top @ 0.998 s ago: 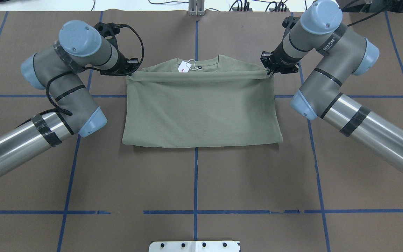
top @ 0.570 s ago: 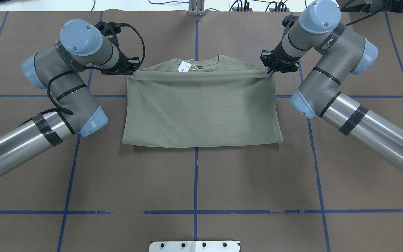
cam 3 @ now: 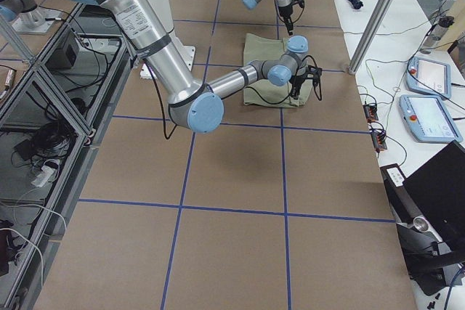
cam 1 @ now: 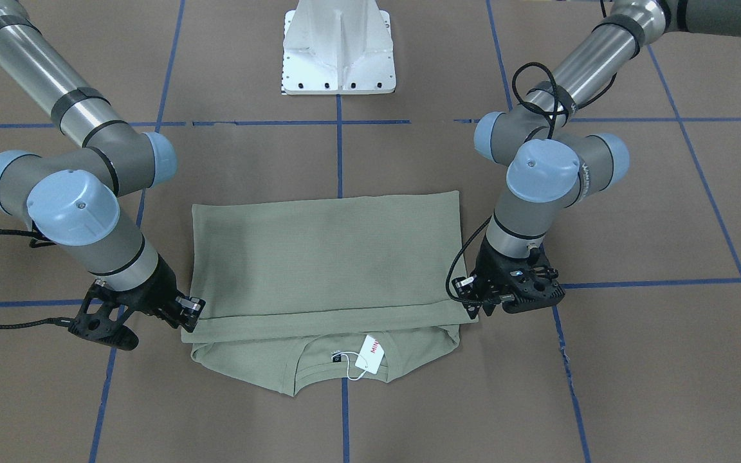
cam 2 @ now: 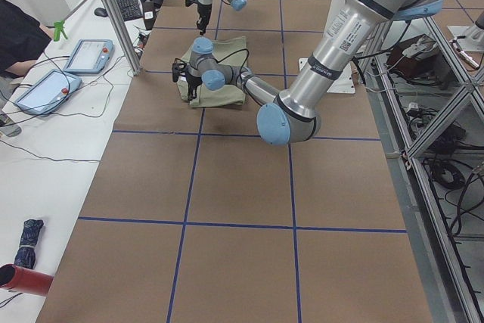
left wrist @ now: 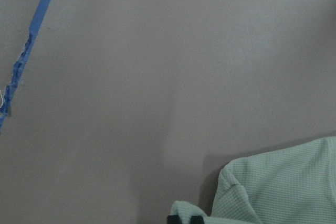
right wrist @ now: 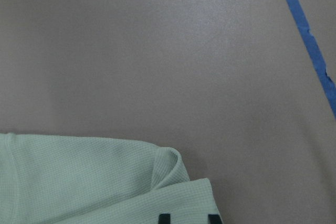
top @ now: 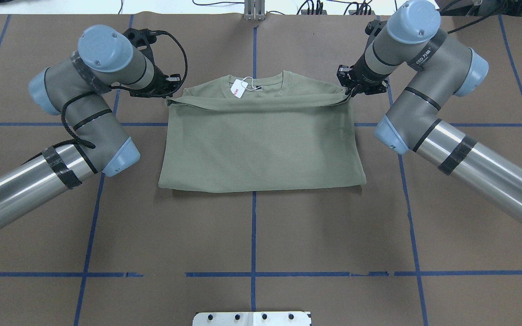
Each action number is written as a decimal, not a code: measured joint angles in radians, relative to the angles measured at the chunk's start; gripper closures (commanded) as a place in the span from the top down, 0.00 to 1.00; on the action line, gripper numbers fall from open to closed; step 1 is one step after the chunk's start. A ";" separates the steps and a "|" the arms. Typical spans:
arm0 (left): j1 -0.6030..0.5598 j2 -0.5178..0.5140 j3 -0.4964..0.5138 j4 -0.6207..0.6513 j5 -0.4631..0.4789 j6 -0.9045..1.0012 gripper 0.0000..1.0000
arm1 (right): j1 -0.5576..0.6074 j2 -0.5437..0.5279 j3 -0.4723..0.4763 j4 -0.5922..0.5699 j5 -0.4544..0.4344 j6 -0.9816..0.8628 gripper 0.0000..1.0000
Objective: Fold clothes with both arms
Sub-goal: 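Hold the folded hem near the collar and lower it with both grippers, then open both grippers while the right gripper moves to the folded shirt's near corner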
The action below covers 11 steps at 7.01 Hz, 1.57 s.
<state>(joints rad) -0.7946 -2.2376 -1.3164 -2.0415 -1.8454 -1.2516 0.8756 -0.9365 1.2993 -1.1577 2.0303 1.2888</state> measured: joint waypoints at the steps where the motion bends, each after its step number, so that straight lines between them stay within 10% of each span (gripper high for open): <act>1: 0.000 0.000 -0.002 0.001 0.000 -0.002 1.00 | -0.001 -0.003 0.000 0.010 0.001 0.000 1.00; 8: -0.008 0.044 -0.236 0.163 -0.002 -0.004 1.00 | -0.217 -0.356 0.412 0.025 -0.031 0.055 0.95; 9: -0.008 0.049 -0.244 0.166 -0.002 -0.004 1.00 | -0.249 -0.365 0.416 0.022 -0.052 0.059 0.82; 11: -0.008 0.055 -0.251 0.167 -0.003 -0.005 1.00 | -0.271 -0.361 0.407 0.019 -0.064 0.061 0.00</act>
<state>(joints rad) -0.8022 -2.1828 -1.5676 -1.8742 -1.8479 -1.2563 0.6042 -1.2978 1.7067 -1.1391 1.9658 1.3496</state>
